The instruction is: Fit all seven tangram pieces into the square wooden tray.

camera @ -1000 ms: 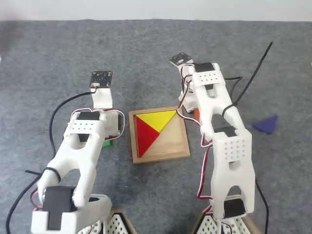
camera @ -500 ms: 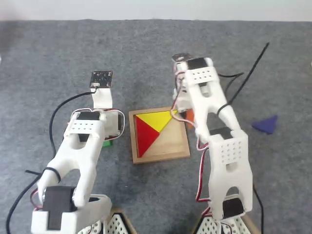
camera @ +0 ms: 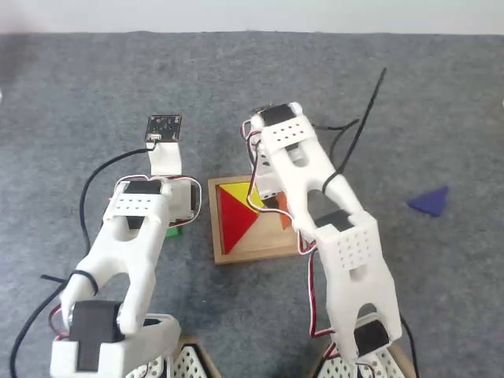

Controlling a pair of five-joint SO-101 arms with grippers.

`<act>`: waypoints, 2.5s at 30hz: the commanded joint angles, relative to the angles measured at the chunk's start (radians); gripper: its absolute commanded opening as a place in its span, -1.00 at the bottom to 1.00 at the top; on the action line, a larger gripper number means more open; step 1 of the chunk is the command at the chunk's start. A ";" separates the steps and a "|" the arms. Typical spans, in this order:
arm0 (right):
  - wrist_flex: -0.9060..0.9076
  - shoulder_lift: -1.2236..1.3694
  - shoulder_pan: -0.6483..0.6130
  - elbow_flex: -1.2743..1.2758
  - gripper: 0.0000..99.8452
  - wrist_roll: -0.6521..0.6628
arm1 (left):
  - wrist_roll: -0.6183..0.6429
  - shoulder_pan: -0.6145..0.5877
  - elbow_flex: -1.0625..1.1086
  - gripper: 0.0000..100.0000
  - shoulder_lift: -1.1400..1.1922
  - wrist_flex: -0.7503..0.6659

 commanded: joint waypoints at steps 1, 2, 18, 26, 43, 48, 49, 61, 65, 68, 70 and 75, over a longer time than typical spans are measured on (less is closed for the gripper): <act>-0.038 0.008 -0.050 -0.031 -0.81 -0.031 | -0.014 0.000 -0.004 -0.95 -0.005 -0.008; -0.042 0.008 -0.058 -0.031 -0.80 -0.040 | -0.014 0.000 -0.004 -0.95 -0.005 -0.008; 0.001 -0.036 -0.081 -0.216 -0.14 -0.135 | -0.014 0.000 -0.004 -0.95 -0.005 -0.009; 0.079 -0.229 -0.053 -0.115 -0.21 -0.066 | -0.014 0.000 -0.004 -0.95 -0.005 -0.011; -0.697 -0.656 0.021 0.855 -0.21 0.153 | -0.014 0.002 -0.002 -0.95 -0.003 -0.012; -0.708 -0.621 0.081 0.859 -0.21 0.158 | -0.014 0.000 -0.002 -0.95 -0.003 -0.012; -0.699 -0.613 0.084 0.859 -0.21 0.158 | -0.014 0.000 -0.002 -0.95 -0.003 -0.012; -0.736 -0.489 0.097 0.798 -0.21 0.157 | -0.014 0.000 -0.002 -0.95 -0.003 -0.012; -0.736 -0.421 0.119 0.704 -0.21 0.153 | -0.014 0.000 -0.002 -0.95 -0.003 -0.012; -0.737 -0.418 0.127 0.663 -0.21 0.149 | -0.014 0.000 -0.002 -0.95 -0.003 -0.012; -0.733 -0.433 0.143 0.652 -0.21 0.138 | -0.014 0.000 -0.002 -0.95 -0.003 -0.012; -0.674 -0.601 0.188 0.654 -0.21 0.135 | -0.014 0.000 -0.002 -0.95 -0.003 -0.012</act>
